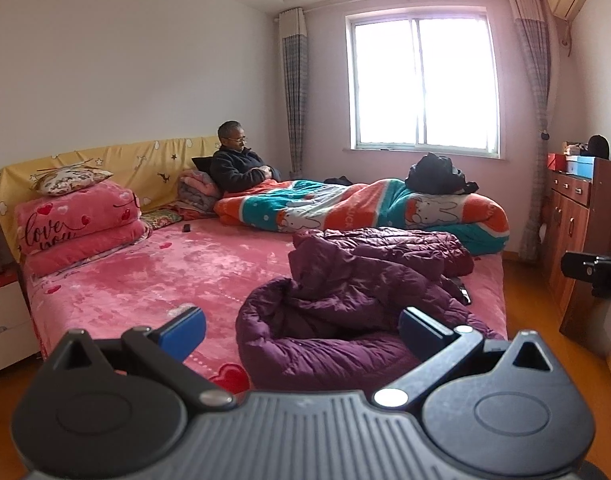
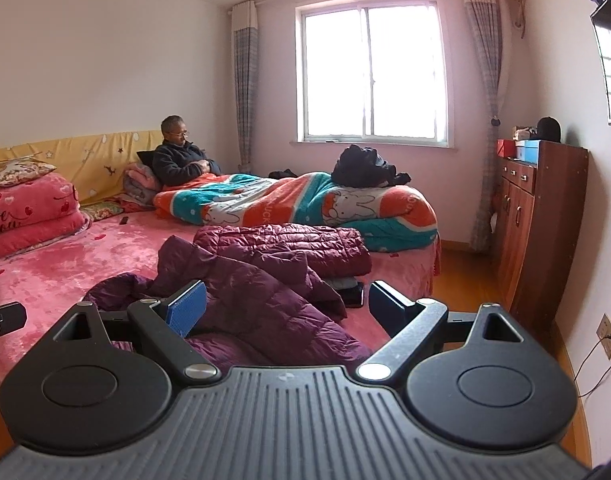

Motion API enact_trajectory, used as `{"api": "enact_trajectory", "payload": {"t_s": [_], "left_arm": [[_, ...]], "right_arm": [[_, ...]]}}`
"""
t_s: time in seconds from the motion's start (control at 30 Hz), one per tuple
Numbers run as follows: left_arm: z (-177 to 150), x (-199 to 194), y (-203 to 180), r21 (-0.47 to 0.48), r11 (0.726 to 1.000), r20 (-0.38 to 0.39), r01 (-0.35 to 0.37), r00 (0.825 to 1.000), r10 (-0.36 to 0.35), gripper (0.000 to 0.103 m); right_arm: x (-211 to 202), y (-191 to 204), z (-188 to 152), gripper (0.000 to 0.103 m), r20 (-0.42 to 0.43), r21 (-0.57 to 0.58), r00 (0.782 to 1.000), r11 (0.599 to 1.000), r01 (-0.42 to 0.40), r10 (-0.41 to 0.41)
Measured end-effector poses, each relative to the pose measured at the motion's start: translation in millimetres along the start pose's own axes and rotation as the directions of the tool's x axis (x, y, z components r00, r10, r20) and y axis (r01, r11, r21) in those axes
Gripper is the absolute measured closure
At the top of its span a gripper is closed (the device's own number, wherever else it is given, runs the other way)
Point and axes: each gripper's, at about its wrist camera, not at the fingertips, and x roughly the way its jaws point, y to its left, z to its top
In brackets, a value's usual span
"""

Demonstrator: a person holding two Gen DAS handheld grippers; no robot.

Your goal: Fold large clothes

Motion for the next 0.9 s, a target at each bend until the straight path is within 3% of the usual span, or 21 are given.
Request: {"api": "enact_trajectory", "payload": {"t_s": [0.3,0.57,0.9], "left_arm": [[-16.7,28.9,-9.6,-0.023,0.996,-0.014,0.086,0.996,-0.086,0.001],[-50.2,71.8,-17.4,0.003,0.993,-0.059,0.121,0.991,-0.121,0.001],[-75.7,126.9,-51.8,0.060,0.985,-0.115,0.159,0.982,-0.151,0.001]], "right_arm": [[25.0,-5.2,-19.5,0.000,-0.015,0.063,1.000,0.998,0.021,-0.020],[83.6,-11.8,-79.6,0.000,-0.078,0.093,0.996,0.995,0.040,-0.033],[146.5,-32.9,-122.1,0.000,-0.070,0.053,0.987,0.988,0.148,-0.144]]}}
